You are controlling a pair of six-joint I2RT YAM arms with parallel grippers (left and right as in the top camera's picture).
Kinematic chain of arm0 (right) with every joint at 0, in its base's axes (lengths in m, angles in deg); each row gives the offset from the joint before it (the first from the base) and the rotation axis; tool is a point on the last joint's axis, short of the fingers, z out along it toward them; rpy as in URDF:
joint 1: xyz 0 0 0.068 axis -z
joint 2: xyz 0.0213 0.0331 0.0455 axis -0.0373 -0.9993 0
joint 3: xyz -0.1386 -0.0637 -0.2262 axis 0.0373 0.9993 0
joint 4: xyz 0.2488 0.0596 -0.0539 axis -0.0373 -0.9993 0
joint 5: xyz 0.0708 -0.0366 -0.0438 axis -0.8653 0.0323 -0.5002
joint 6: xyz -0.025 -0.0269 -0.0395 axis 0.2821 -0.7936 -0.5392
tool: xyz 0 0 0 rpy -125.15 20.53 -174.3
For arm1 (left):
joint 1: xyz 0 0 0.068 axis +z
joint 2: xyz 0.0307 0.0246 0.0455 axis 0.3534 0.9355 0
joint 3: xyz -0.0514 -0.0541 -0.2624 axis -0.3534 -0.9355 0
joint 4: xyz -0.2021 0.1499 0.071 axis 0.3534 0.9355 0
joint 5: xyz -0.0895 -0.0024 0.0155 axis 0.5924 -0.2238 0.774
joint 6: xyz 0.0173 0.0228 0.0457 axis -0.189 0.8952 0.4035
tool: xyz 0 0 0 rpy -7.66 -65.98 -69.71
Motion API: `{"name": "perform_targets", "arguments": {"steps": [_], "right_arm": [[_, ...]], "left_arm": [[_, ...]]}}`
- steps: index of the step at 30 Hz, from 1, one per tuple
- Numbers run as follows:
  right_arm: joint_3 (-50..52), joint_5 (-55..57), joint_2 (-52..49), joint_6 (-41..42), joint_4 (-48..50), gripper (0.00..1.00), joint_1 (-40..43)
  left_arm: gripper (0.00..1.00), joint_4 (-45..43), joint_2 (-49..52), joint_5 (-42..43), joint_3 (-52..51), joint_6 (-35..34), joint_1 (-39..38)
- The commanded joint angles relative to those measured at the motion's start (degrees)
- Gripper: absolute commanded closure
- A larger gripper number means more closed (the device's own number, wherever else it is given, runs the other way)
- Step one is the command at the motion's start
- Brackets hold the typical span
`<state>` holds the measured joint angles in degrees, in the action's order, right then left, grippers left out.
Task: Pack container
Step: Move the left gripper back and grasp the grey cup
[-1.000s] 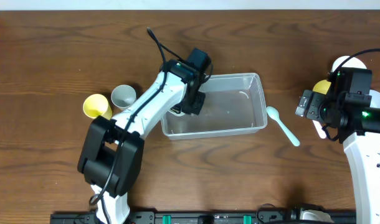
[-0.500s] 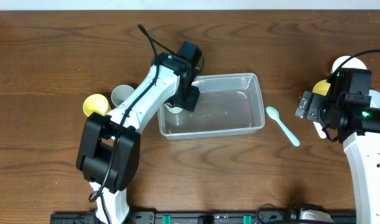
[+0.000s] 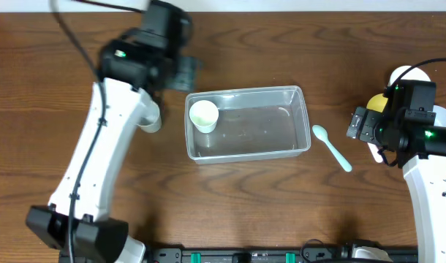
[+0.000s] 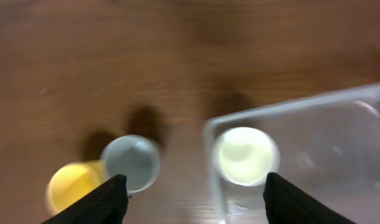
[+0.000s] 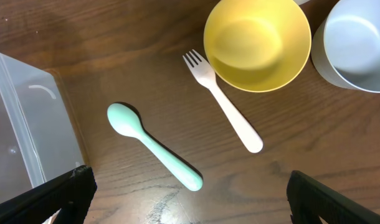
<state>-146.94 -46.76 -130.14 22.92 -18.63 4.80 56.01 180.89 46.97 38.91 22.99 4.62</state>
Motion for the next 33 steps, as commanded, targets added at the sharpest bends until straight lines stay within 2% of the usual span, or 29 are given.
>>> {"name": "perform_targets", "arguments": {"steps": [1,7,16,18,20,24,27,33], "right_arm": [[-0.37,0.15,0.35,0.2,-0.04,0.01,0.61],[-0.37,0.15,0.35,0.2,-0.09,0.01,0.61],[-0.37,0.17,0.35,0.2,-0.09,0.01,0.61],[-0.37,0.17,0.35,0.2,-0.2,0.01,0.61],[-0.37,0.17,0.35,0.2,-0.26,0.01,0.61],[-0.37,0.17,0.35,0.2,-0.26,0.01,0.61],[-0.37,0.17,0.35,0.2,-0.26,0.01,0.61],[-0.37,0.17,0.35,0.2,-0.28,0.01,0.61]], "left_arm": [[0.29,0.55,4.98,0.92,-2.64,-2.67,4.74],[0.29,2.1,12.76,5.01,-3.65,-2.67,9.46],[0.3,5.09,23.63,5.01,-3.65,-2.67,9.9],[0.4,5.27,25.33,4.98,-3.65,-2.64,9.9],[0.6,5.29,26.77,5.01,-3.65,-2.64,9.9],[0.75,5.51,28.04,4.98,-3.67,-2.64,9.9],[0.92,5.55,27.65,4.96,-3.63,-2.62,9.9],[0.94,7.5,24.04,4.94,-2.54,-2.64,9.6]]}}
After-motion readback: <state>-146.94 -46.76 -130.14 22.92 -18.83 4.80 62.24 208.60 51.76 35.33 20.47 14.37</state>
